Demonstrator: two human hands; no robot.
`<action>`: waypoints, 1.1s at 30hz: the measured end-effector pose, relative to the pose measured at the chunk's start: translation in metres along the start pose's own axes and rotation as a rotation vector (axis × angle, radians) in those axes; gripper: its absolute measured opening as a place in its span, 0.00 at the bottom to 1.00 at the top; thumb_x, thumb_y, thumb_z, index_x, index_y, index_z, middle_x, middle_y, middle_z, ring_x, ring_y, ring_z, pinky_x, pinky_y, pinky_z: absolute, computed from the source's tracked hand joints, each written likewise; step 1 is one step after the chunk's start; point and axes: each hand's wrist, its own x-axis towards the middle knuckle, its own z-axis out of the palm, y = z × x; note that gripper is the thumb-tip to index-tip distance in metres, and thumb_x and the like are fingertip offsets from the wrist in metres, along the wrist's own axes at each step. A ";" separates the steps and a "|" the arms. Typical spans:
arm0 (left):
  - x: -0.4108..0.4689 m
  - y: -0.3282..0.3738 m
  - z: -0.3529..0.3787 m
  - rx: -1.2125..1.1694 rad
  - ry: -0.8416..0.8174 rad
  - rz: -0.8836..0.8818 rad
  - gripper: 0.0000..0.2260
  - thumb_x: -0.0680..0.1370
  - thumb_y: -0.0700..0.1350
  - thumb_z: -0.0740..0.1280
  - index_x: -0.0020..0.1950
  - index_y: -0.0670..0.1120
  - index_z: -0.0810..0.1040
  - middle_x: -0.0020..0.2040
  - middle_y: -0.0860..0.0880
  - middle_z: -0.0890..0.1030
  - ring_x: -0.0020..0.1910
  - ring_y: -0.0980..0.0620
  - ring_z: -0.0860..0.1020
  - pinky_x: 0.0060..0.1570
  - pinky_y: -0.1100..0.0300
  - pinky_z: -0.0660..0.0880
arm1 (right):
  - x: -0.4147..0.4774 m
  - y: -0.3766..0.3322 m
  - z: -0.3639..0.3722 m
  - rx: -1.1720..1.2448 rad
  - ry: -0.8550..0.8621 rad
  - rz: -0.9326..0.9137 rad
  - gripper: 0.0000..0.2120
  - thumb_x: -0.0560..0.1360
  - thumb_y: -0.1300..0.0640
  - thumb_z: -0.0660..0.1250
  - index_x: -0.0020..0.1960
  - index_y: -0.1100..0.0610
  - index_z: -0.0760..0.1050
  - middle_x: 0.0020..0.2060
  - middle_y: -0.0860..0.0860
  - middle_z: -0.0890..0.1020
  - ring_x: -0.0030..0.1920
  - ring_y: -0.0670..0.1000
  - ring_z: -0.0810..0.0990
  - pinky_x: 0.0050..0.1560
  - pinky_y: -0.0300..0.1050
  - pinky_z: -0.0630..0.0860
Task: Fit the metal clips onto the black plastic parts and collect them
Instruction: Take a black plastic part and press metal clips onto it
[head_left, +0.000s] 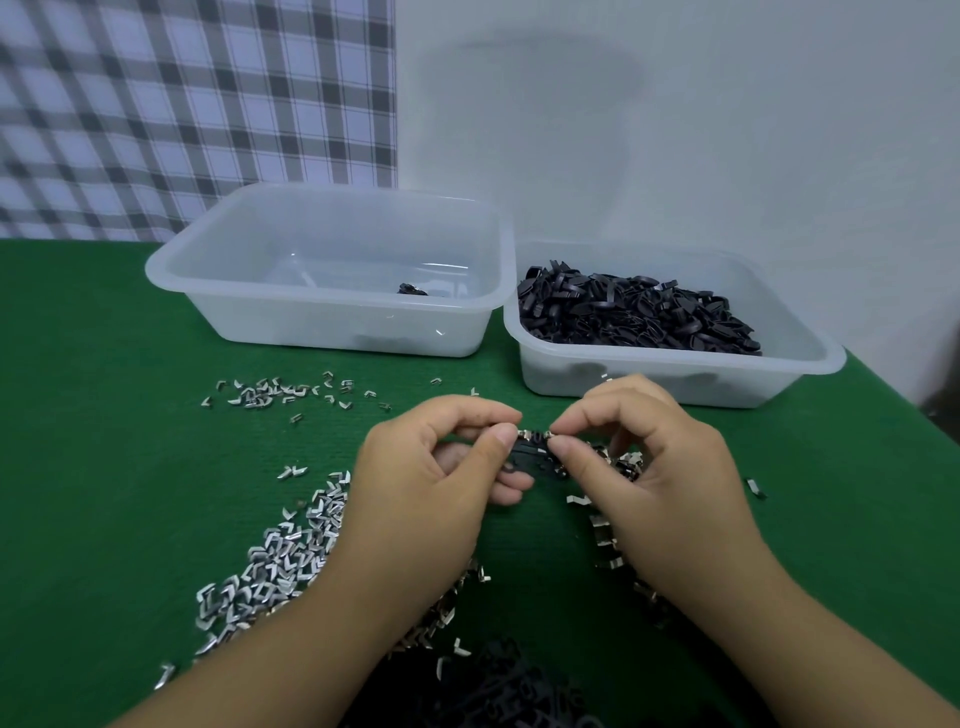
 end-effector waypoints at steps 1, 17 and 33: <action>0.000 0.000 0.000 -0.003 -0.002 0.002 0.09 0.75 0.35 0.68 0.42 0.49 0.82 0.32 0.47 0.84 0.30 0.51 0.83 0.31 0.66 0.78 | 0.000 0.000 0.000 0.005 -0.003 0.002 0.10 0.68 0.63 0.73 0.40 0.49 0.78 0.38 0.43 0.78 0.41 0.43 0.73 0.44 0.33 0.68; -0.001 -0.002 0.000 0.048 -0.025 0.056 0.10 0.75 0.33 0.68 0.41 0.48 0.82 0.30 0.47 0.84 0.29 0.53 0.83 0.32 0.66 0.78 | 0.000 0.001 0.002 -0.232 0.033 -0.198 0.01 0.68 0.60 0.71 0.39 0.56 0.81 0.36 0.47 0.76 0.42 0.50 0.73 0.44 0.35 0.68; -0.001 -0.004 -0.001 0.281 -0.030 0.268 0.15 0.75 0.35 0.68 0.43 0.57 0.81 0.43 0.54 0.81 0.32 0.59 0.82 0.35 0.68 0.78 | 0.004 -0.002 -0.005 0.224 -0.187 0.180 0.11 0.69 0.64 0.72 0.43 0.47 0.83 0.40 0.45 0.83 0.43 0.44 0.81 0.45 0.41 0.77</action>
